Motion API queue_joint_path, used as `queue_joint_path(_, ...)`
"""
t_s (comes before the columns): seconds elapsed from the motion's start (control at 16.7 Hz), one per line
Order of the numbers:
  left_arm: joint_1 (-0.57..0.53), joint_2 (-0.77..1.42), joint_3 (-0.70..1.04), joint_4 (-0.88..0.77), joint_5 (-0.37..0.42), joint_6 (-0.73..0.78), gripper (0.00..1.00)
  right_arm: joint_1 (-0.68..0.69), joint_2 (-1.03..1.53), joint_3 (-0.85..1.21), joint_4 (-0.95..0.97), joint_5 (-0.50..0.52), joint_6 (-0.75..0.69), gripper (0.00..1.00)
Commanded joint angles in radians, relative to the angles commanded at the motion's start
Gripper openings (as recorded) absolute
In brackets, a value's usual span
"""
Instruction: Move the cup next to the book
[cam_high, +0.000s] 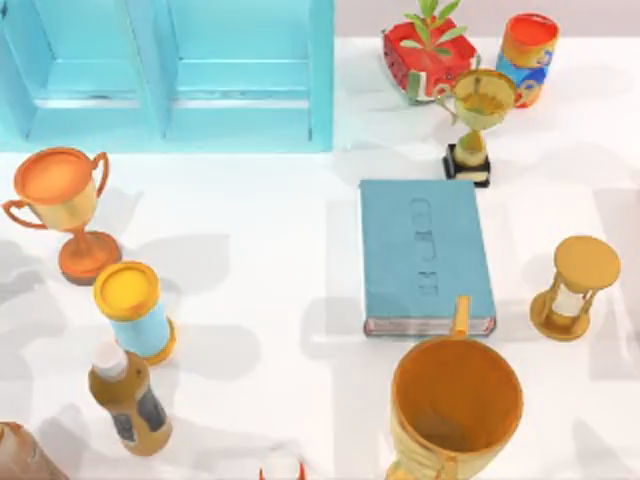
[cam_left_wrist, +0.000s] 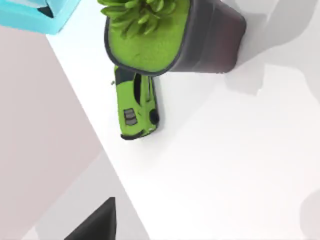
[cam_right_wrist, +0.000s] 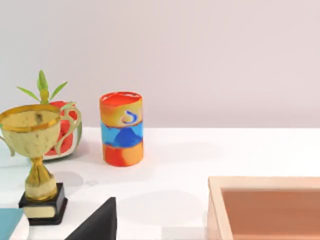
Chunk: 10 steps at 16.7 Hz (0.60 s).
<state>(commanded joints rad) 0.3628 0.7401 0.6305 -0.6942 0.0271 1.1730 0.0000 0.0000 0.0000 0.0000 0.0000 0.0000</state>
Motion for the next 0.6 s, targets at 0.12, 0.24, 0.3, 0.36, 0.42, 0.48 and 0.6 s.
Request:
queue_joint_path(0.12, 0.066, 0.127, 0.097, -0.125, -0.001, 0.244, 1.0, 0.0, 0.0, 0.0, 0.0, 0.0, 0.0, 1.0)
queue_joint_path(0.24, 0.129, 0.244, 0.183, -0.243, -0.004, 0.469, 1.0, 0.0, 0.0, 0.0, 0.0, 0.0, 0.0, 1.0)
queue_joint_path(0.3, 0.158, 0.297, 0.222, -0.299, -0.006, 0.574, 1.0, 0.0, 0.0, 0.0, 0.0, 0.0, 0.0, 1.0)
queue_joint_path(0.36, 0.186, 0.346, 0.257, -0.351, -0.009, 0.67, 1.0, 0.0, 0.0, 0.0, 0.0, 0.0, 0.0, 1.0)
queue_joint_path(0.42, 0.212, 0.392, 0.289, -0.399, -0.011, 0.758, 1.0, 0.0, 0.0, 0.0, 0.0, 0.0, 0.0, 1.0)
queue_joint_path(0.48, 0.236, 0.433, 0.317, -0.442, -0.014, 0.837, 1.0, 0.0, 0.0, 0.0, 0.0, 0.0, 0.0, 1.0)
queue_joint_path(0.6, 0.277, 0.501, 0.363, -0.513, -0.02, 0.963, 1.0, 0.0, 0.0, 0.0, 0.0, 0.0, 0.0, 1.0)
